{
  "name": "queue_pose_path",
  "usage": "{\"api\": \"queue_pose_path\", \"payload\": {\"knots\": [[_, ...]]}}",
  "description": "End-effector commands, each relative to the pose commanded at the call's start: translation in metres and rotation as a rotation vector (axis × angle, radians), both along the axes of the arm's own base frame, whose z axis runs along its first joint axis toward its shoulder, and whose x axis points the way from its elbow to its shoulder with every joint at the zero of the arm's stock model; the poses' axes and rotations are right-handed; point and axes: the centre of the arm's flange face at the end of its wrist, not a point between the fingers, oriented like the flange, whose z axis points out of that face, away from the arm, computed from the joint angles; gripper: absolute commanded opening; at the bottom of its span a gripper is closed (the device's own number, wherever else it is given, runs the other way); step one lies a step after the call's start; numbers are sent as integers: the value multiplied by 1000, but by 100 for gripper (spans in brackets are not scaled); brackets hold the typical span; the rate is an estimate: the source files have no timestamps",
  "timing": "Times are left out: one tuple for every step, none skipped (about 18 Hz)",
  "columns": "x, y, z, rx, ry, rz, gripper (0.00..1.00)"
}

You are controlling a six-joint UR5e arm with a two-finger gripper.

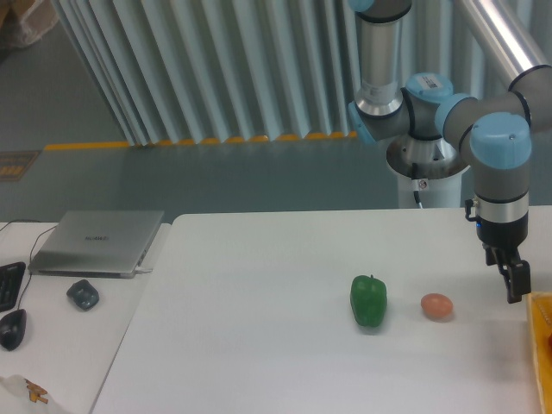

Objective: Place the red pepper on the table

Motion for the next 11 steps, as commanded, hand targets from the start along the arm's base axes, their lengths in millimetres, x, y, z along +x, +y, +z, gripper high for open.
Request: {"api": "queue_pose_path", "payload": {"knots": [[-3,2,6,13,17,0,100],[-8,2,13,26,34,2,100],[-18,-3,21,39,48,15,100],[-29,-3,31,51,69,9,100],[-33,-1,33,50,82,-19,100],[-37,2,31,46,88,-47,100],[-40,5,33,54,105,-62,100],[-43,6,34,64,119,-60,100],[-46,8,31,68,131,-60,100],[-48,9,27,70,136,-59,100],[-50,9,24,68,132,-52,100]]}}
